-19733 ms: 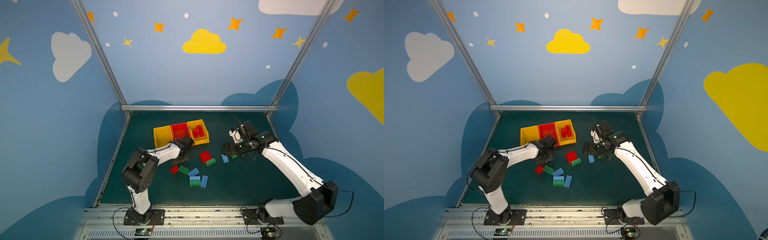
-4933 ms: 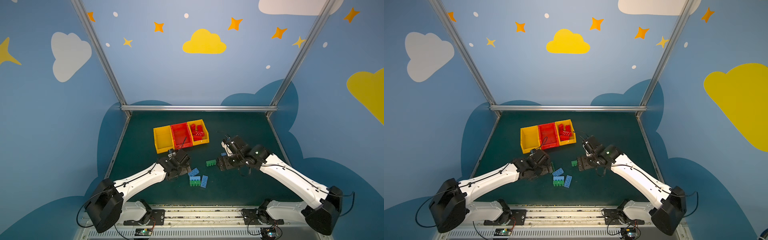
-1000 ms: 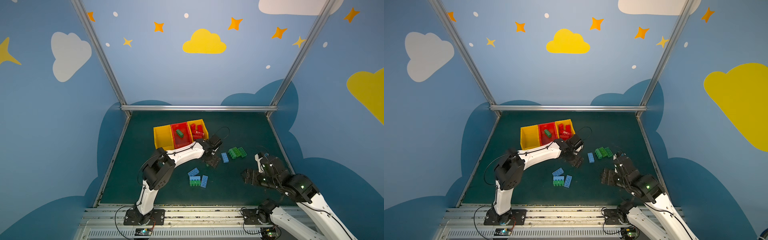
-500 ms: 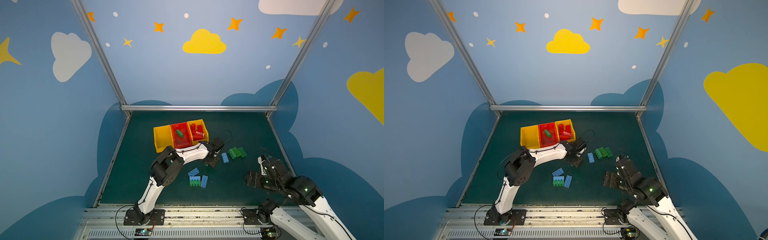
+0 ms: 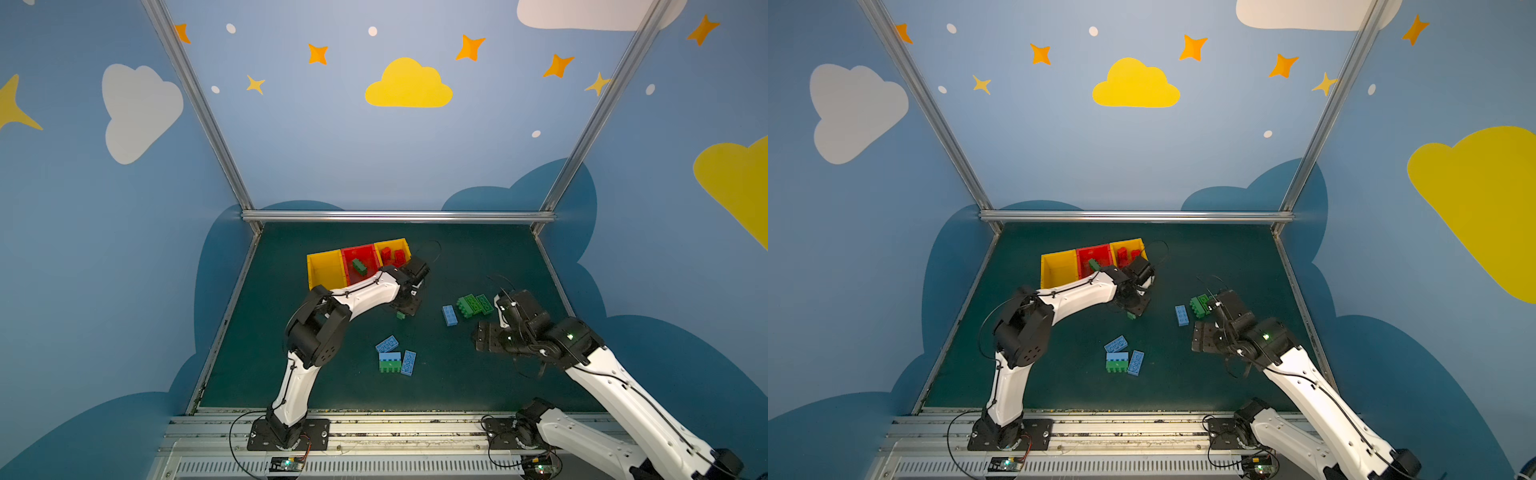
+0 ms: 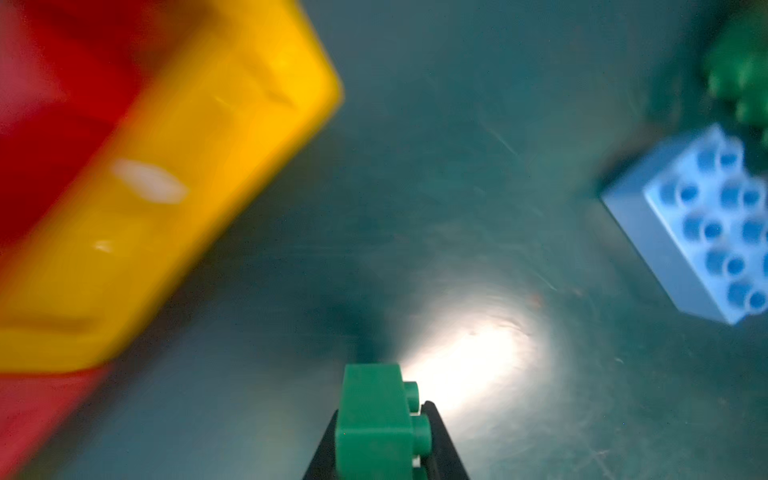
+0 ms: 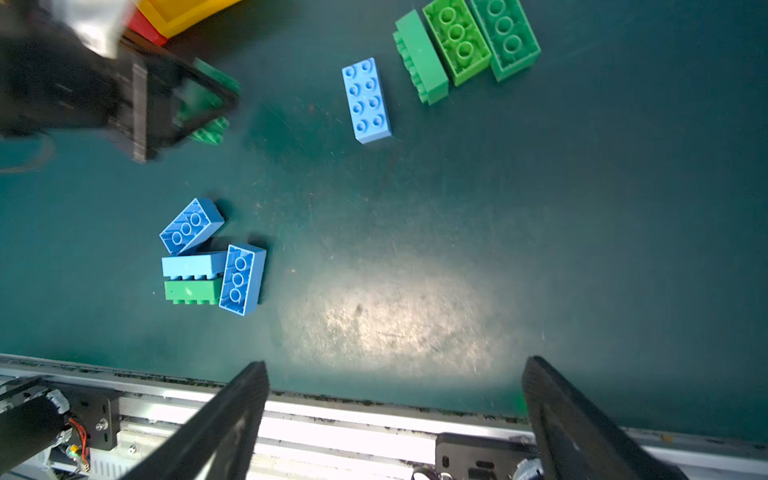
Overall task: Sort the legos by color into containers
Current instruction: 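Lift the green brick with the left gripper and carry it over the red bin, then open the left gripper to drop the green brick into the red bin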
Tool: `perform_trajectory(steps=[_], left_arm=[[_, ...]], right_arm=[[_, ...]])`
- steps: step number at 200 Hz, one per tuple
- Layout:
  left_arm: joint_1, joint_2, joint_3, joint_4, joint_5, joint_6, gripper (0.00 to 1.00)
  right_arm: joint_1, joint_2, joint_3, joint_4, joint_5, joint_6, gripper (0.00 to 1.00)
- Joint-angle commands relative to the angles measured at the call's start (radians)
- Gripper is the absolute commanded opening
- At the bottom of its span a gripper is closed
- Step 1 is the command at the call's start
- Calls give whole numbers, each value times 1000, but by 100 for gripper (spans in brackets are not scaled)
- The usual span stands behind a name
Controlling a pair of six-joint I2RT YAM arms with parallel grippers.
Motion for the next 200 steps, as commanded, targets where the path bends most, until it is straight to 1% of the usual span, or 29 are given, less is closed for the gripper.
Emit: perform_trajectory(steps=[1, 33, 56, 80, 108, 133, 151, 158, 166, 172, 179, 189, 200], left_arm=[[99, -78, 60, -23, -24, -32, 24], [232, -65, 108, -30, -19, -47, 25], [307, -14, 167, -46, -6, -56, 24], [376, 64, 263, -77, 9, -80, 24], [425, 155, 377, -112, 47, -105, 25], [434, 228, 478, -139, 69, -100, 26], [437, 280, 549, -163, 84, -101, 32], [439, 299, 576, -173, 88, -103, 39], [439, 319, 606, -184, 90, -105, 51], [439, 332, 627, -192, 94, -106, 56], [441, 345, 649, -201, 99, -107, 59], [440, 353, 672, -210, 105, -107, 66], [440, 350, 675, -212, 115, -108, 67]], right_arm=[[-9, 73, 51, 96, -22, -60, 93], [-25, 212, 118, 164, -59, -99, 93], [-32, 298, 169, 189, -75, -109, 94], [-36, 369, 218, 184, -71, -107, 93], [-41, 417, 255, 179, -65, -107, 93], [-45, 448, 278, 171, -61, -99, 93], [-49, 467, 295, 159, -59, -93, 94], [-48, 472, 301, 156, -59, -91, 93], [-49, 479, 308, 152, -58, -91, 93], [-48, 483, 313, 149, -58, -93, 93], [-49, 487, 317, 145, -59, -94, 93], [-50, 491, 323, 140, -59, -96, 93], [-50, 495, 326, 135, -65, -100, 93]])
